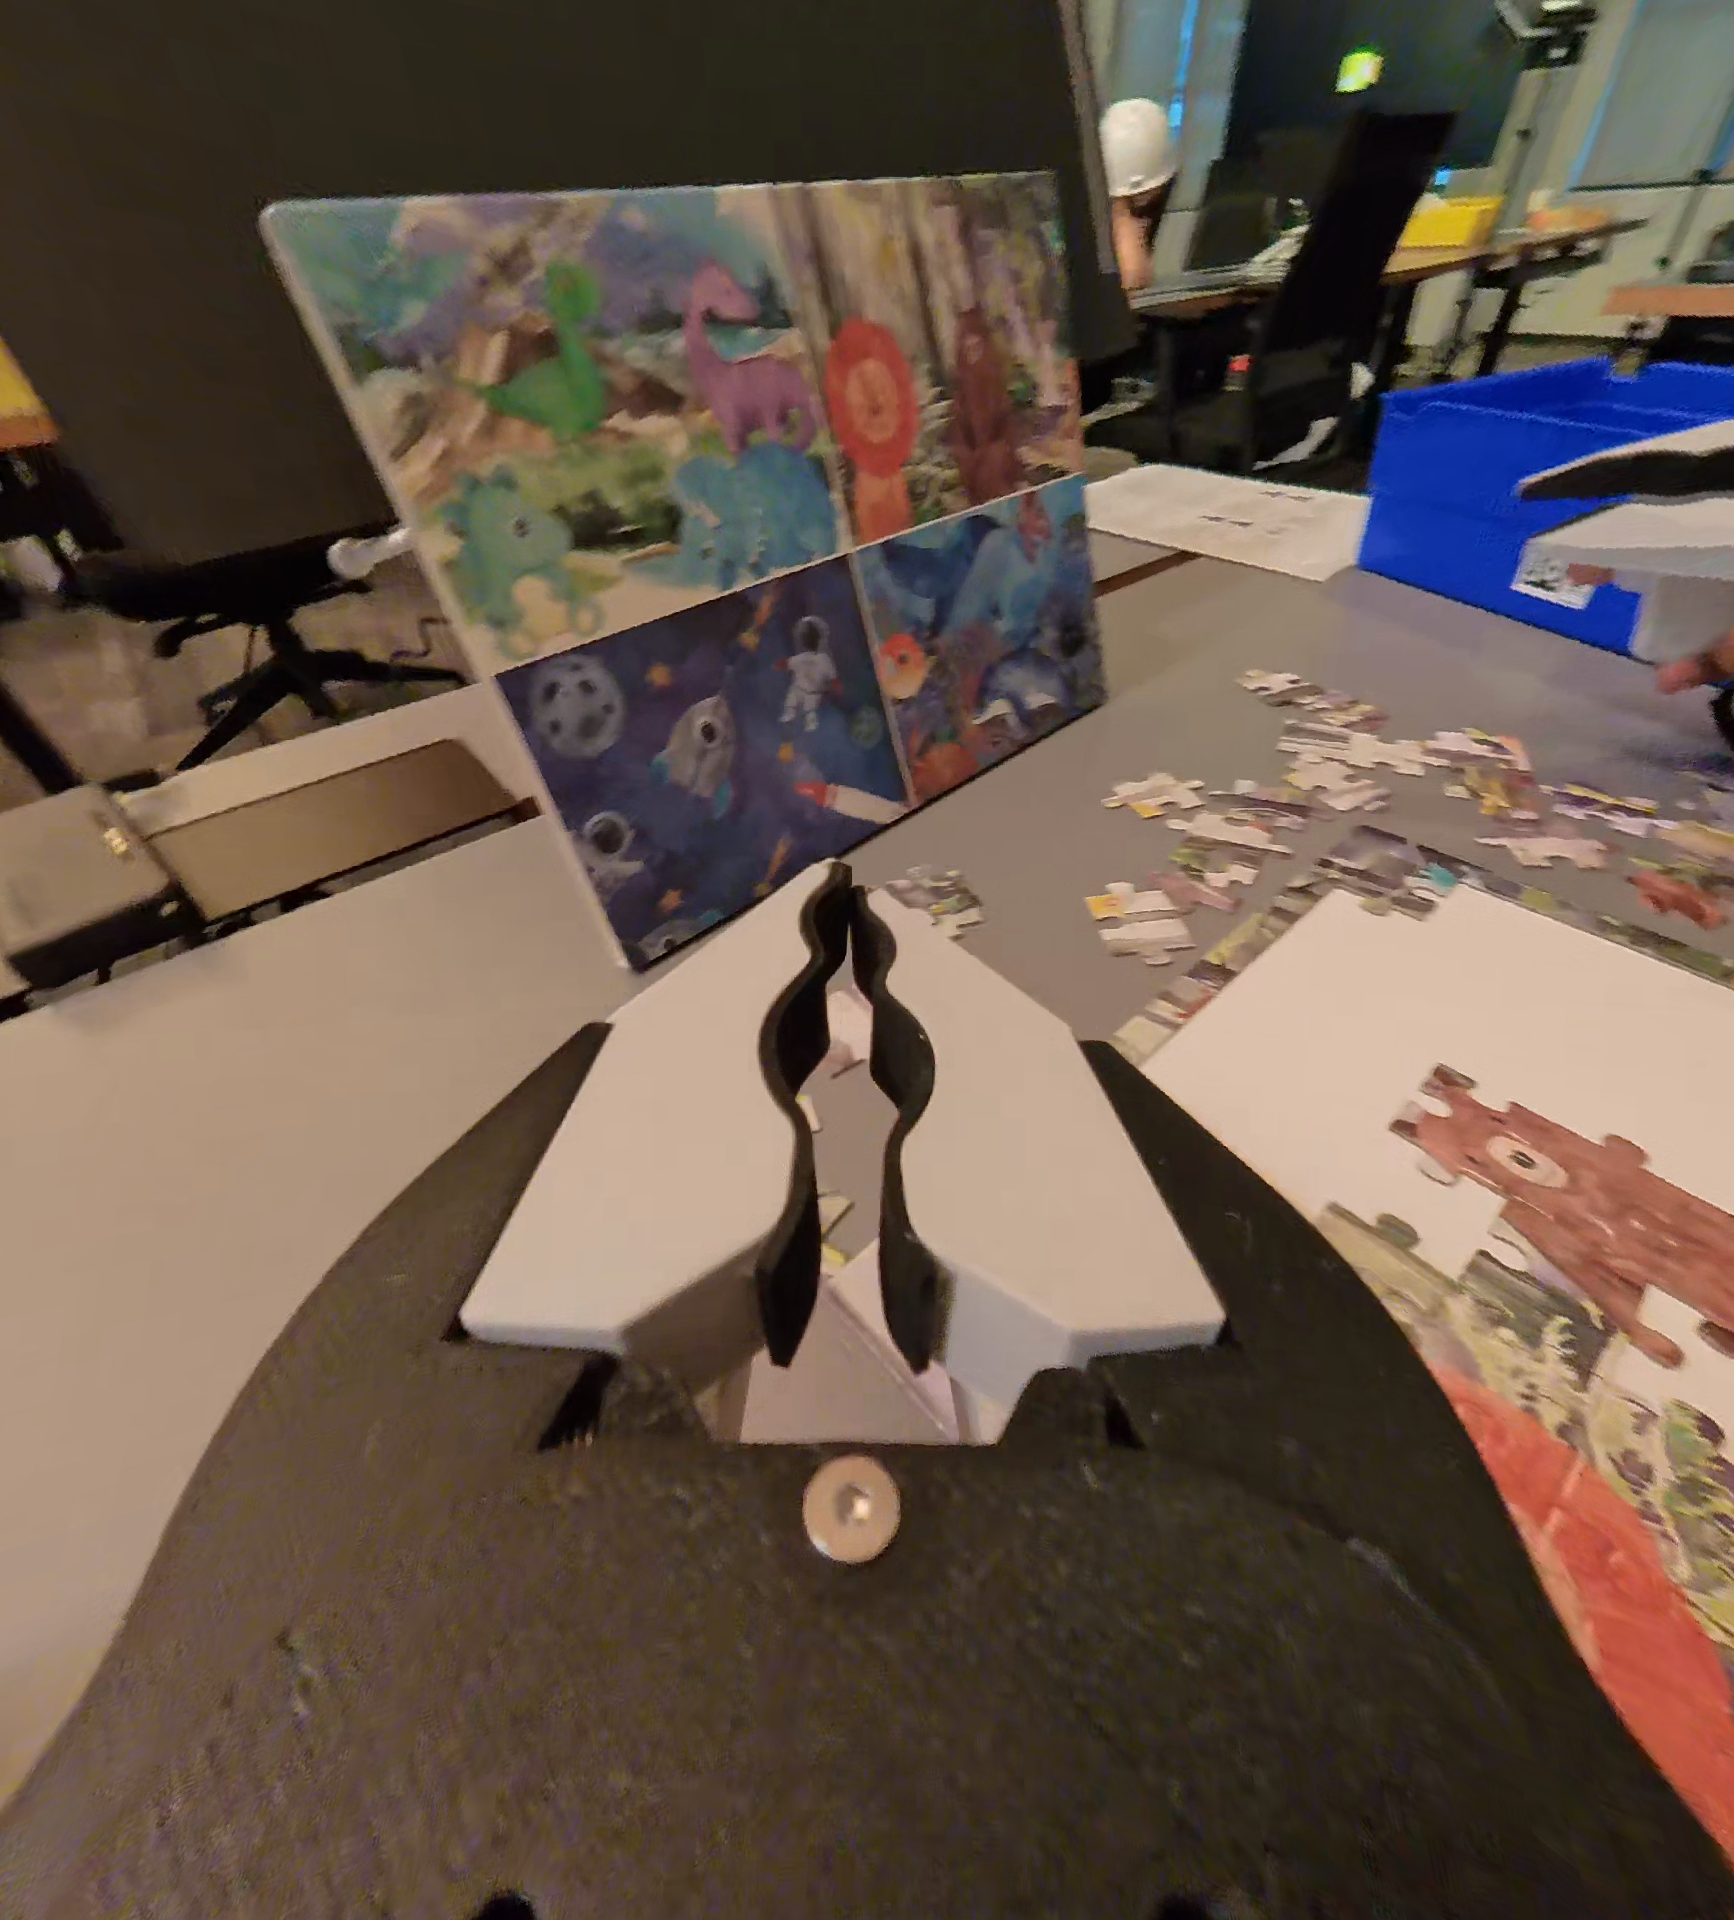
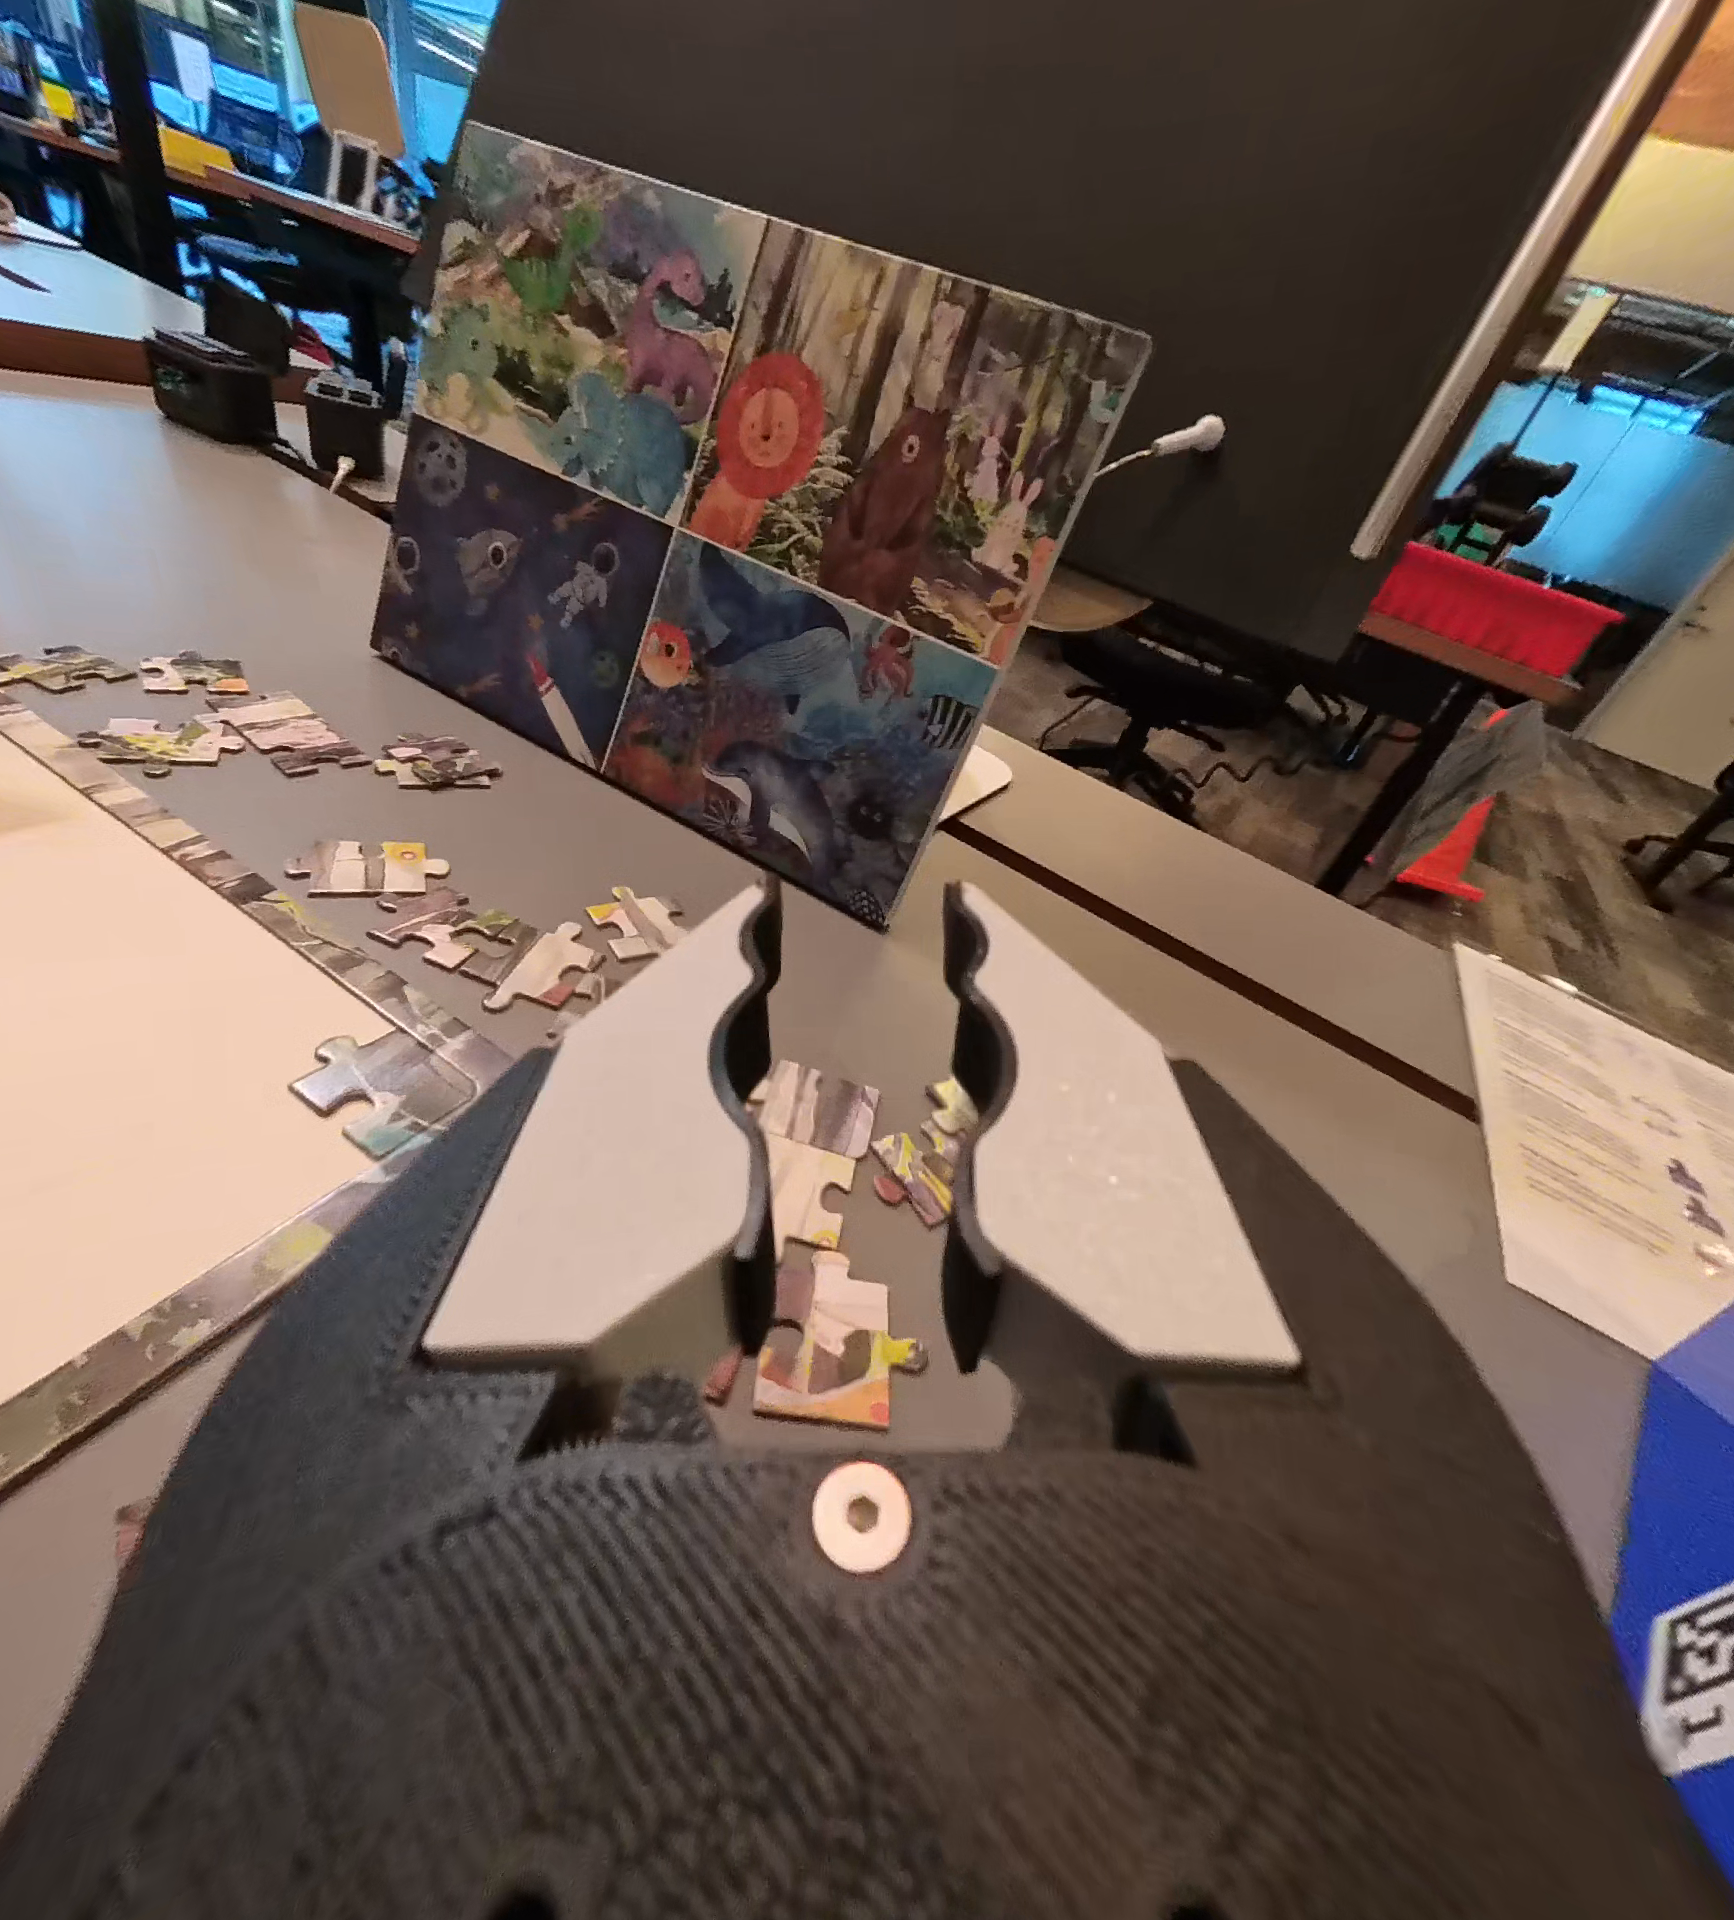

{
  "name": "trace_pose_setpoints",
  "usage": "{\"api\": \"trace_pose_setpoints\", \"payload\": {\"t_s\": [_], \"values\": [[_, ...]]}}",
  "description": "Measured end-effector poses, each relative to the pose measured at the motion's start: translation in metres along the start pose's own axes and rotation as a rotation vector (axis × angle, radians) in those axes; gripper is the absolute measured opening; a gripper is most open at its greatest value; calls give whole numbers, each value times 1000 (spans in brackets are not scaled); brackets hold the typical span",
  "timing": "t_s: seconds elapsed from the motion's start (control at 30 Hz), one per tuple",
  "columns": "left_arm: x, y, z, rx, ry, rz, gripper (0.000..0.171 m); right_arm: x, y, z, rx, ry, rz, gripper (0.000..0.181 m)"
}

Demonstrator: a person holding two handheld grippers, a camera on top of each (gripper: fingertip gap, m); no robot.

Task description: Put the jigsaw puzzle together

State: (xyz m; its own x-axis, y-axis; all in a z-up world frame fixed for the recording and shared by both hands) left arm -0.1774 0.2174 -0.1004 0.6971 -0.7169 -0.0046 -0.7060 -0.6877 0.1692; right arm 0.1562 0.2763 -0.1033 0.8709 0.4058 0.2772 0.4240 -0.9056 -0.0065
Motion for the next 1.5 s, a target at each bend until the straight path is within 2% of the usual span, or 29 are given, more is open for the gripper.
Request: {"api": "trace_pose_setpoints", "payload": {"t_s": [0.17,0.37,0.5,0.6,0.77,0.9,1.07,1.27,1.4,1.5], "values": [[-23,6,8,-19,1,-114,0,8,-1,1,-6,-51,21,23],[-46,19,16,-40,-40,-245,0,15,0,4,-10,-21,74,10],[-49,20,18,-16,32,-211,0,21,-4,10,-35,-48,118,4],[-42,17,17,7,63,-147,0,40,-6,12,-56,-98,244,0],[-42,16,23,-27,14,-153,0,50,-8,23,-133,-97,290,0],[-40,15,26,-31,-17,-150,3,58,-5,19,-111,-97,331,0],[-41,15,26,-37,-44,-153,14,61,0,8,-86,-110,294,0],[-58,16,33,-77,21,-250,19,34,0,-1,-146,-169,72,0],[-63,12,37,-102,55,-245,19,44,0,2,-136,-157,117,0],[-63,9,39,-113,68,-226,24,41,-1,11,-200,-239,60,0]]}}
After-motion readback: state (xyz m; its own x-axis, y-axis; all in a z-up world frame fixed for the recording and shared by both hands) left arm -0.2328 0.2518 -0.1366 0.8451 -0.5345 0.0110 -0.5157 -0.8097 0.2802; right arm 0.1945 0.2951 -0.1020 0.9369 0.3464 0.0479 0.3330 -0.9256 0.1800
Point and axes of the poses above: each gripper's, where its closed fingertips meet, y back along the fingers, z out of its underside, x = y × z across the jaws, the point moved 1 cm from there along y, back along the fingers, and after that the axes turned 15 degrees about z, right-handed, at the moved point
